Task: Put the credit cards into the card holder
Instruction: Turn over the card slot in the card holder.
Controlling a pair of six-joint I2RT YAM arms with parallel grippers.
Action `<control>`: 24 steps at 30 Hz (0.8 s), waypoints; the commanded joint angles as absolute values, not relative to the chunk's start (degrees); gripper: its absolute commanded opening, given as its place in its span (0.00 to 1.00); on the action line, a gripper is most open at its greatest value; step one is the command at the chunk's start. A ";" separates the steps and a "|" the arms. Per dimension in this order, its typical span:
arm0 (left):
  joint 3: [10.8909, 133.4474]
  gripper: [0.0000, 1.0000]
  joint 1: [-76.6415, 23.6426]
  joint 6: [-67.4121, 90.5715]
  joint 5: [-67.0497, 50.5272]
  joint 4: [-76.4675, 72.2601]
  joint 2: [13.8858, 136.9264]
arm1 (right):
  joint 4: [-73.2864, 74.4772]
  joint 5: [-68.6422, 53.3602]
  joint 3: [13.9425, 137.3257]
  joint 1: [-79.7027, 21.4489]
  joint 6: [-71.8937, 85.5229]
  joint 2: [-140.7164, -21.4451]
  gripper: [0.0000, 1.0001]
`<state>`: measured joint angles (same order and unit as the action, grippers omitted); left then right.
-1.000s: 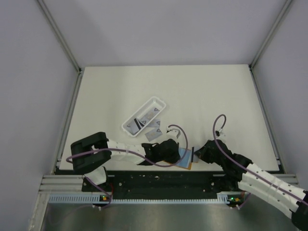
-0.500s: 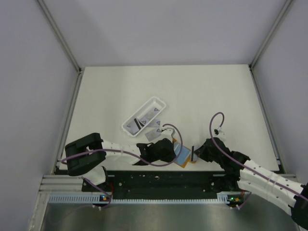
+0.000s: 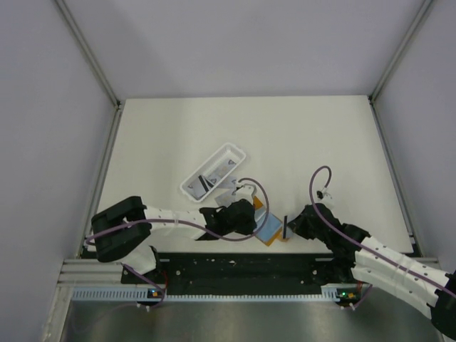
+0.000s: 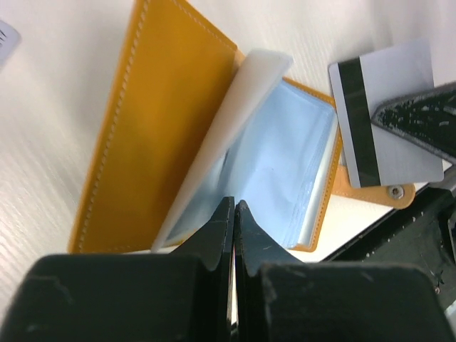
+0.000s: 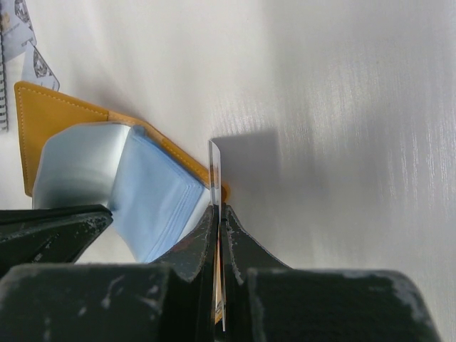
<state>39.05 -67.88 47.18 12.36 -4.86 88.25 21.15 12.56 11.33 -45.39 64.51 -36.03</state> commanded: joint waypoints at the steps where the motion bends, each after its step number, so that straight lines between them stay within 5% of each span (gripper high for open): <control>1: 41.66 0.00 -65.22 44.83 13.28 -3.60 87.45 | 25.40 14.59 10.64 -45.97 62.14 -37.27 0.00; 24: 35.43 0.00 -64.94 45.95 11.69 -3.87 89.48 | 23.91 16.43 13.18 -45.79 58.37 -40.16 0.00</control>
<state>39.72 -62.39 43.03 12.36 -5.39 90.72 20.53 12.84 11.44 -45.39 62.57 -36.69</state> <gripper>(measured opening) 0.012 0.006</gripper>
